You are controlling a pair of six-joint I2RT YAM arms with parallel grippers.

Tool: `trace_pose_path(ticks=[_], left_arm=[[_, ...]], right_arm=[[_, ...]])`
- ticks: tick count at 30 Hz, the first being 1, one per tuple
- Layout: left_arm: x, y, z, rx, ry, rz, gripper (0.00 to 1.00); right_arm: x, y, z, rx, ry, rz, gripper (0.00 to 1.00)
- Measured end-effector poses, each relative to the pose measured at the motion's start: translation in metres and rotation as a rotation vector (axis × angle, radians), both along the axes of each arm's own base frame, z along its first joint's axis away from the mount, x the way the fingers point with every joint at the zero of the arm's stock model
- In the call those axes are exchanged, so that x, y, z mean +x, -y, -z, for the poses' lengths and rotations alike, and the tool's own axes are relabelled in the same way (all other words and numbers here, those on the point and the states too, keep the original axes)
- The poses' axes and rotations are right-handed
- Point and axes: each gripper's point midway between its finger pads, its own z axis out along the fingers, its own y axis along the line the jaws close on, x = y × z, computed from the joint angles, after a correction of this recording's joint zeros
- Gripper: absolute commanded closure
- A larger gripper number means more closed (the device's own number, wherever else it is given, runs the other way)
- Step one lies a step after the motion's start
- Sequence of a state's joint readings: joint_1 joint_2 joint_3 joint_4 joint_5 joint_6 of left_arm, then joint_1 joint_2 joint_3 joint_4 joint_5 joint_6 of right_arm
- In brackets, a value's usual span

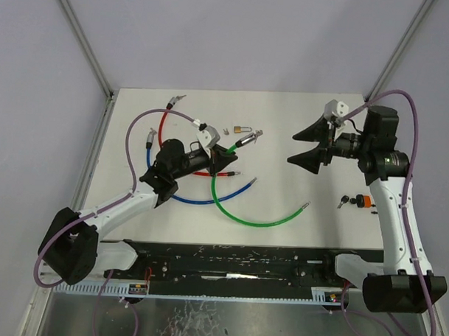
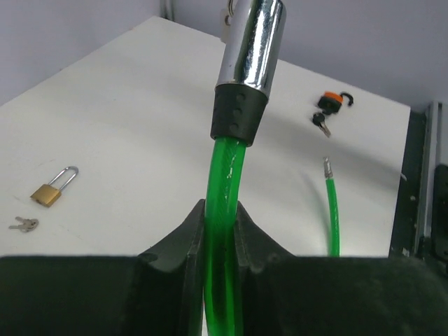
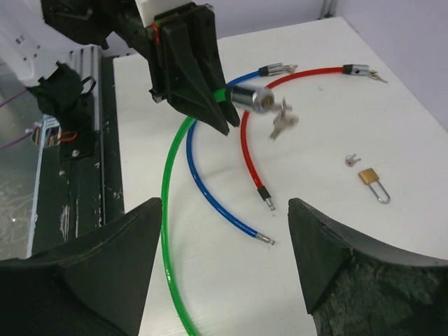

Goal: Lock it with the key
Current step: Lock the lock at the center of the board.

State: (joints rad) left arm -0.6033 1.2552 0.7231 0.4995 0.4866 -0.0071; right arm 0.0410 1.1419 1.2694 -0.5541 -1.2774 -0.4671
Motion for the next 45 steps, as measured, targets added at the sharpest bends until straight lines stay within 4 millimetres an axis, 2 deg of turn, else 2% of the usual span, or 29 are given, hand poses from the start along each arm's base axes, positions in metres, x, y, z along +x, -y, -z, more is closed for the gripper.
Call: trace_pose_path(ticks=[3, 5, 10, 12, 16, 18, 21, 24, 31, 35, 38, 45], left_arm=[[0.013, -0.011, -0.011, -0.06, -0.034, -0.052, 1.0], [0.022, -0.017, -0.025, -0.109, -0.045, -0.079, 1.0], [0.048, -0.027, -0.085, -0.236, 0.002, -0.135, 1.0], [0.059, -0.03, -0.118, -0.291, 0.042, -0.164, 1.0], [0.077, -0.039, -0.17, -0.38, 0.117, -0.23, 1.0], [0.084, -0.042, -0.188, -0.414, 0.141, -0.261, 1.0], [0.095, -0.044, -0.203, -0.448, 0.153, -0.296, 1.0], [0.102, -0.045, -0.214, -0.477, 0.157, -0.319, 1.0], [0.107, -0.049, -0.227, -0.521, 0.148, -0.344, 1.0], [0.106, -0.049, -0.227, -0.528, 0.139, -0.342, 1.0], [0.105, -0.048, -0.228, -0.534, 0.134, -0.339, 0.99], [0.105, -0.048, -0.228, -0.538, 0.131, -0.337, 1.0]], right_arm=[[0.005, 0.014, 0.0, 0.026, -0.012, 0.076, 0.21], [0.012, 0.02, 0.011, 0.05, -0.057, 0.118, 0.21], [0.026, 0.023, 0.035, 0.114, -0.199, 0.173, 0.21], [0.029, 0.022, 0.039, 0.15, -0.247, 0.189, 0.22], [0.038, 0.022, 0.043, 0.234, -0.317, 0.238, 0.22], [0.045, 0.023, 0.048, 0.286, -0.353, 0.288, 0.23], [0.057, 0.027, 0.062, 0.381, -0.456, 0.388, 0.24], [0.072, 0.034, 0.075, 0.478, -0.579, 0.495, 0.23], [0.093, 0.049, 0.077, 0.617, -0.655, 0.651, 0.23], [0.105, 0.06, 0.085, 0.656, -0.668, 0.751, 0.26], [0.113, 0.068, 0.099, 0.661, -0.71, 0.822, 0.27], [0.118, 0.074, 0.118, 0.65, -0.774, 0.897, 0.28]])
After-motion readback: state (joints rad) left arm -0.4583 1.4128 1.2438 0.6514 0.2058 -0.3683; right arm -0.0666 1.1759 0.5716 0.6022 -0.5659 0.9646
